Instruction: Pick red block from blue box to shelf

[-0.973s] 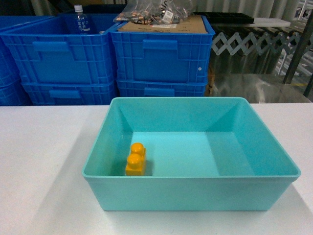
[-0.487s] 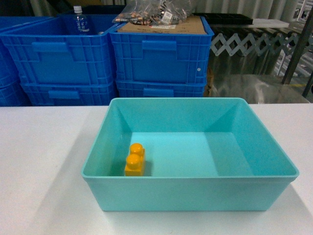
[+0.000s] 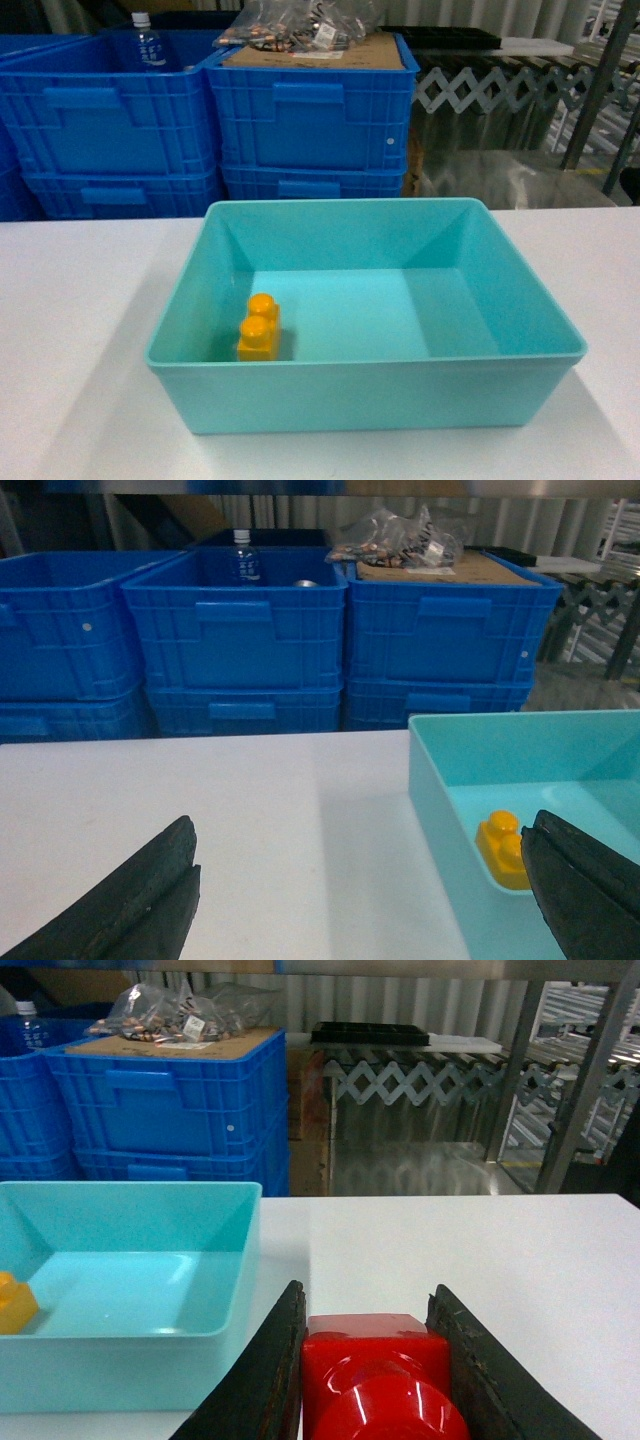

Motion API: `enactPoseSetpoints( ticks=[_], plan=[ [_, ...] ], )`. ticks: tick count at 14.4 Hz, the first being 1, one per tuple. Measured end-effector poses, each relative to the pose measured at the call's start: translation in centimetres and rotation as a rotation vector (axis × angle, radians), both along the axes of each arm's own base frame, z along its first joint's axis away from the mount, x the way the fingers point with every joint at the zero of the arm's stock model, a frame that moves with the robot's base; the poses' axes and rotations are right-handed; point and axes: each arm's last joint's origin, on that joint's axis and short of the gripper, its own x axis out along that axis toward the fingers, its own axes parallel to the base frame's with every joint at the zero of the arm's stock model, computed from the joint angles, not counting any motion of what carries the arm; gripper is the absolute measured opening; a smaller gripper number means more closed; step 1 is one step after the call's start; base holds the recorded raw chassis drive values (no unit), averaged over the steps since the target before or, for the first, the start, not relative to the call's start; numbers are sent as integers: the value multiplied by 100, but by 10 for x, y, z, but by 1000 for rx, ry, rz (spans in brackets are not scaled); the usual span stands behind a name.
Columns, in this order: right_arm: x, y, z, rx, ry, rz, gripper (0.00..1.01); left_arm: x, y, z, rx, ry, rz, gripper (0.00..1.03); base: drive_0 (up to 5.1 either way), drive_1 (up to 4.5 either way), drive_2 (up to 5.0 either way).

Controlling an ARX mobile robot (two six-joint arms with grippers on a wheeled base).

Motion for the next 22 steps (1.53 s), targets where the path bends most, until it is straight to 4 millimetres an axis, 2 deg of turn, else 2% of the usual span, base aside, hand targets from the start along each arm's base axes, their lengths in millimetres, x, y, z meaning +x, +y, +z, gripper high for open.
enactPoseSetpoints(
  ticks=[22],
  plan=[
    [0,0,0,0,-1,0,28,0,0,0,0,0,-2,98,-158,-158,-158]
  ],
)
